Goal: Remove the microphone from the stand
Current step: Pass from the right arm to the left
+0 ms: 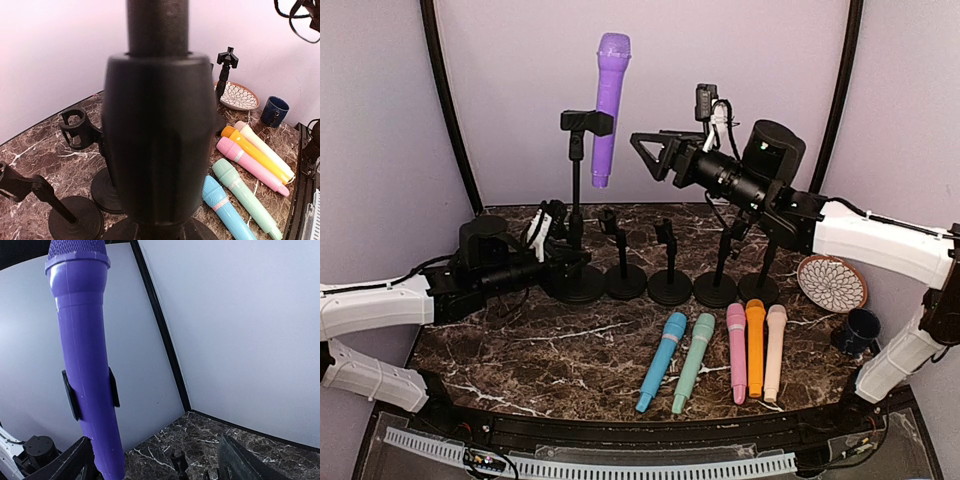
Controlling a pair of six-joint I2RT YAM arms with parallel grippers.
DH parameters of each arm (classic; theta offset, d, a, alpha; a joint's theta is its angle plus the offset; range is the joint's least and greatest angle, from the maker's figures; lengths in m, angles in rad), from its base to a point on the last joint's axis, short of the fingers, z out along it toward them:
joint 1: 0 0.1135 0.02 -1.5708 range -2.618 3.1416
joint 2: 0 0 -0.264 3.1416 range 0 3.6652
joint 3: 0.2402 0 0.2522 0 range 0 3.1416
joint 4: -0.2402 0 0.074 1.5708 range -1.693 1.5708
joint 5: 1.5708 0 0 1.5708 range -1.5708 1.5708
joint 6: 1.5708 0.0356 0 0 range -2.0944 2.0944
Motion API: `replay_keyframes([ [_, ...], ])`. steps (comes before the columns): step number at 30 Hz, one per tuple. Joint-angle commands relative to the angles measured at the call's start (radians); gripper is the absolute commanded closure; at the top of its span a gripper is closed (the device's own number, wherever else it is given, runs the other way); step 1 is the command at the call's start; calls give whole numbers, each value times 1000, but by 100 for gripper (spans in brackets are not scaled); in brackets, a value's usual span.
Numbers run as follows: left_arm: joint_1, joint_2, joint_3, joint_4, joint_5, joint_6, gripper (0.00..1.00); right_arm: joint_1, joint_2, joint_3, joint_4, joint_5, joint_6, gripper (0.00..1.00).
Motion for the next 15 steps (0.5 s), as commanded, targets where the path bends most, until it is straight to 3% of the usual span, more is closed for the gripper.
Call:
replay_keyframes([
  [1, 17, -46, 42, 99, -11, -42, 100, -6, -19, -51, 56, -57, 23, 15],
  [5, 58, -47, 43, 101, 6, -71, 100, 0, -14, -107, 84, -78, 65, 17],
  [15, 109, -41, 32, 137, 72, -99, 100, 61, 92, -63, 20, -93, 68, 25],
])
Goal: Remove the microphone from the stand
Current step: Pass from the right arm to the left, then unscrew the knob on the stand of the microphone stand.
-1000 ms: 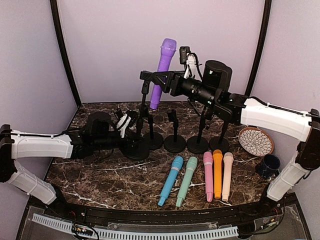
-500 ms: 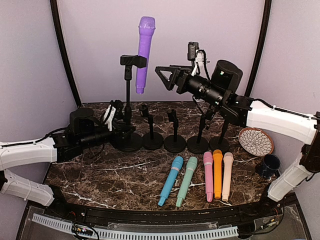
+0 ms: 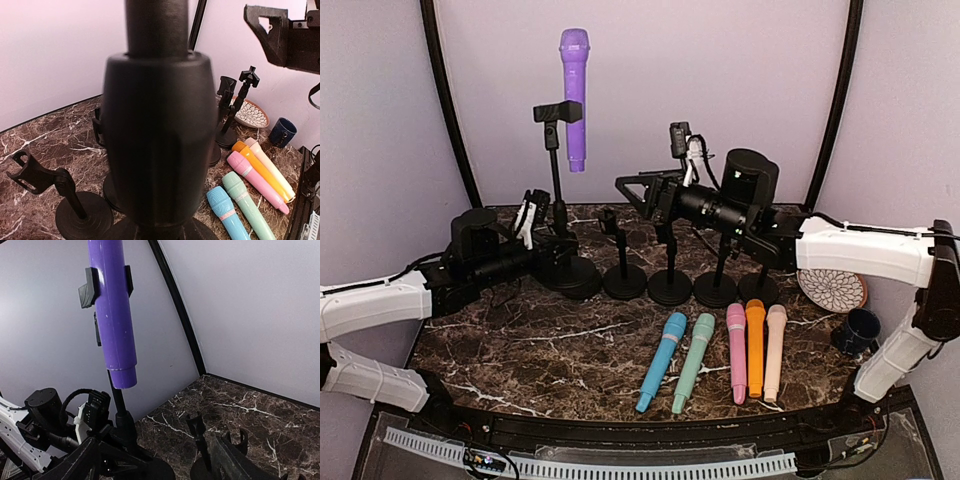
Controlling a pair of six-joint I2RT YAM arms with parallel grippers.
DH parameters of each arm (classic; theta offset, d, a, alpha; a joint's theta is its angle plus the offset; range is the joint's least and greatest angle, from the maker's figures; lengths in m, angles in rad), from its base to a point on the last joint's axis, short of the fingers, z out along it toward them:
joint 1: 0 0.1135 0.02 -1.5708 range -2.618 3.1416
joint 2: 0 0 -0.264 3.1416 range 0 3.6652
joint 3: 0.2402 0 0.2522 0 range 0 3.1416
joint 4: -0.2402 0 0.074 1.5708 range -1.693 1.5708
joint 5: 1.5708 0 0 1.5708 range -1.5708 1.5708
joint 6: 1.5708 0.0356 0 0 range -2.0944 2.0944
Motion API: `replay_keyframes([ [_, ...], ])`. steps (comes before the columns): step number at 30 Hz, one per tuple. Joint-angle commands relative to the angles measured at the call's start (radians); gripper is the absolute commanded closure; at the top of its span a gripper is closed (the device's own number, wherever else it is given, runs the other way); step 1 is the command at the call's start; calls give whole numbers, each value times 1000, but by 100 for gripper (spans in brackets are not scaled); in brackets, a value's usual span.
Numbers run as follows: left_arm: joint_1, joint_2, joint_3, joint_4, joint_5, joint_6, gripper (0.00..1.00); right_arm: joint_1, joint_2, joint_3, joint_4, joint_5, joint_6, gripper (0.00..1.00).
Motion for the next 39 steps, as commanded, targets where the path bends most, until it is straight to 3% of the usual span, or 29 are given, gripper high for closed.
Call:
replay_keyframes([
  [1, 0, -29, 31, 130, 47, -8, 100, 38, 59, 41, 7, -16, 13, 26],
  [14, 1, -9, 32, 150, 137, -25, 100, 88, 217, 151, 8, -67, 24, 40],
  [21, 1, 10, 46, 140, 165, -21, 100, 96, 244, 139, 153, -205, 71, 30],
  [28, 1, 10, 46, 141, 181, -19, 100, 96, 303, 209, 88, -163, 80, 46],
  [39, 0, 14, 49, 143, 201, -25, 100, 96, 332, 245, 56, -143, 54, 53],
])
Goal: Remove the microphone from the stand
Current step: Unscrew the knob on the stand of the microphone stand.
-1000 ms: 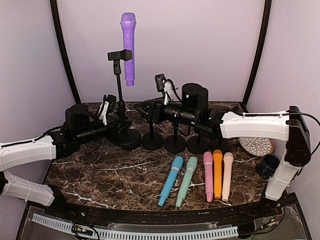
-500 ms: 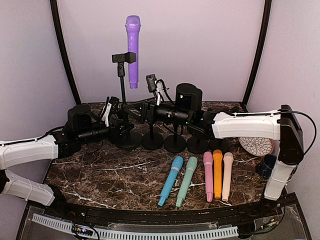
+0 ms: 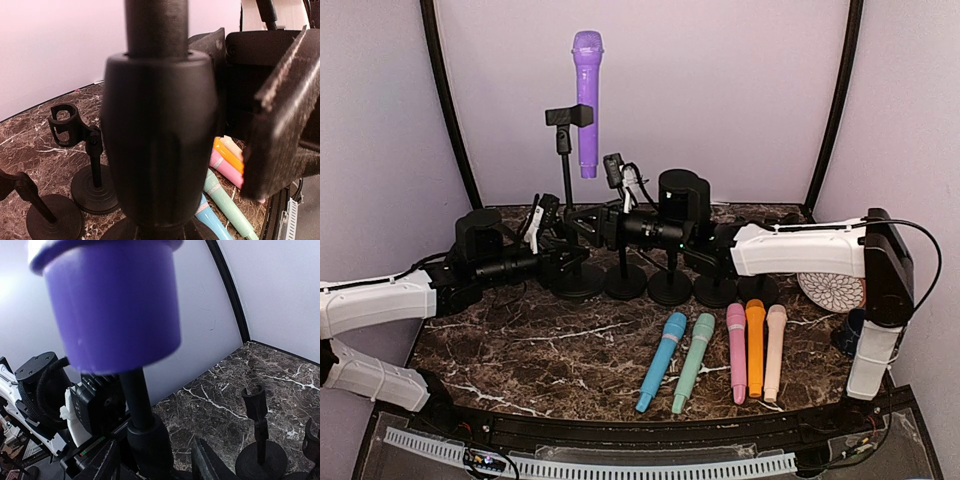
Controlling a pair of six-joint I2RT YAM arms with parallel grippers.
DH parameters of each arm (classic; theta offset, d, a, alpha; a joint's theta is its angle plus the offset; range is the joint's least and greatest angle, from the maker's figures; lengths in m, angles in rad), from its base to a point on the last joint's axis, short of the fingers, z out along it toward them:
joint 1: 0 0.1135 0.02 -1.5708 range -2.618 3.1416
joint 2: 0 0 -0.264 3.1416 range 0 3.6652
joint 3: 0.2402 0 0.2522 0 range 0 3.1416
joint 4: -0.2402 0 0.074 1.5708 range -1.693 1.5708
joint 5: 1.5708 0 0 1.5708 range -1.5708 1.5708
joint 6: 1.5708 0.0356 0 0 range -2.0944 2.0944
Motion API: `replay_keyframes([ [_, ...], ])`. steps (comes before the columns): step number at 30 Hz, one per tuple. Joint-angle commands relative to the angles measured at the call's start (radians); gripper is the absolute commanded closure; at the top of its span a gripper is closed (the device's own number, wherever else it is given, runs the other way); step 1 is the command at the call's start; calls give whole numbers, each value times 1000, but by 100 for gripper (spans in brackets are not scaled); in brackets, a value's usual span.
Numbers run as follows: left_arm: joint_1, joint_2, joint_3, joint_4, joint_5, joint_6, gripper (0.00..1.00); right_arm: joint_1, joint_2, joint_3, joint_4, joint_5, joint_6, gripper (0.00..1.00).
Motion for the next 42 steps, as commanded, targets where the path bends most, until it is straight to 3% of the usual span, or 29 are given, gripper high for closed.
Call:
replay_keyframes([
  [1, 0, -16, 50, 108, 35, -6, 100, 5, 29, 60, 24, -10, -14, 58],
  [5, 0, -12, 57, 98, 37, -4, 100, 3, 42, 76, 16, -22, -21, 66],
  [10, -1, -12, 68, 83, 52, 8, 100, 1, 43, 81, 10, -49, -51, 69],
  [19, 0, -8, 95, 80, 153, 9, 100, -32, 1, 66, -1, -106, -89, 92],
  [25, 1, 1, 123, 105, 328, -15, 100, -78, -62, 8, 88, -304, -77, 95],
  [34, 1, 34, 127, 245, 568, -138, 100, -101, -95, -28, 318, -653, 86, 95],
  [39, 0, 37, 126, 246, 572, -135, 100, -100, -104, -29, 291, -678, 74, 94],
  [42, 0, 21, 123, 212, 526, -107, 100, -101, -112, -35, 248, -644, 40, 87],
])
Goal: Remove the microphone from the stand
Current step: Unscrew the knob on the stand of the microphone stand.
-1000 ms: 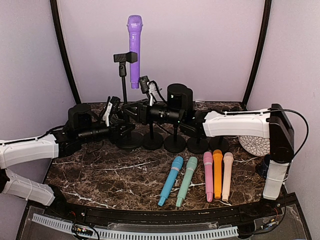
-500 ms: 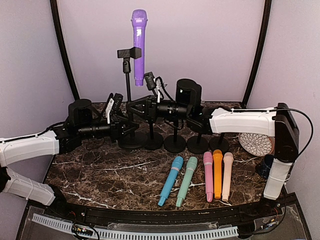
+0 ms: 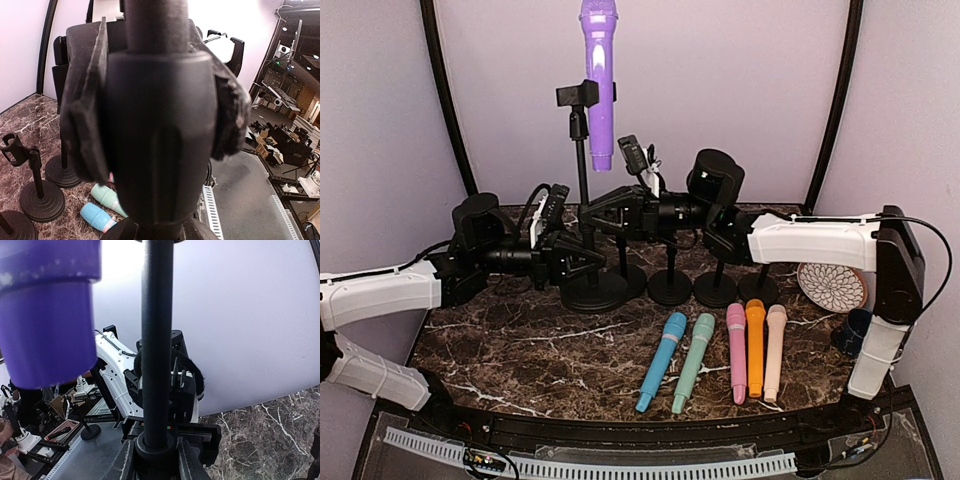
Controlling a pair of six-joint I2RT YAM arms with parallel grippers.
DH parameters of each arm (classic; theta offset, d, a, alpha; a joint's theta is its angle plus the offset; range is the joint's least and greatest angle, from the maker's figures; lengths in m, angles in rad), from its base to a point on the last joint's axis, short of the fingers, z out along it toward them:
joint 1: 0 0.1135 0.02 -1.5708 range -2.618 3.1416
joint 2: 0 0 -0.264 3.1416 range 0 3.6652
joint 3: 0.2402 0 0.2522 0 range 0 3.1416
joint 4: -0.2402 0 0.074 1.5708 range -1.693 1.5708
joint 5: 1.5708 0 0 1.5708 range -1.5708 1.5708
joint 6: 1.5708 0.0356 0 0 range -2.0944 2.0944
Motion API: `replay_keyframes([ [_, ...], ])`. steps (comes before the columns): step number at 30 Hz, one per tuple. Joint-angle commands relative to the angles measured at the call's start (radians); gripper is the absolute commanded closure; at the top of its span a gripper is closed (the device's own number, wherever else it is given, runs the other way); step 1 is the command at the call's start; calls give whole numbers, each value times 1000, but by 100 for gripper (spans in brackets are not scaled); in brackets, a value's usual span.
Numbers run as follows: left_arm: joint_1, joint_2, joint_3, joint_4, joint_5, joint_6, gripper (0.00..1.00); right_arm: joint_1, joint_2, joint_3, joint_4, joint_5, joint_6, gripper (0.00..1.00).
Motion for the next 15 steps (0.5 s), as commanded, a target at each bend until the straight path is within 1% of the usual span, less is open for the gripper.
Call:
replay_keyframes([
  [1, 8, -33, 43, 58, -26, 18, 100, -3, -63, -17, 21, -21, -40, 83],
  [3, 7, -42, 38, 42, -77, 36, 100, -3, -71, -25, -5, 25, -61, 73],
  [6, 8, -61, 26, 23, -151, 59, 100, -6, -86, -49, -35, 111, -89, 54],
  [10, 7, -100, -12, 21, -273, 75, 100, -15, -111, -116, -32, 214, -84, 36],
  [12, 7, -116, -25, 23, -320, 75, 100, -26, -117, -140, -31, 243, -65, 30],
  [15, 8, -134, -39, 25, -392, 71, 100, -35, -126, -175, -37, 323, -35, 28],
])
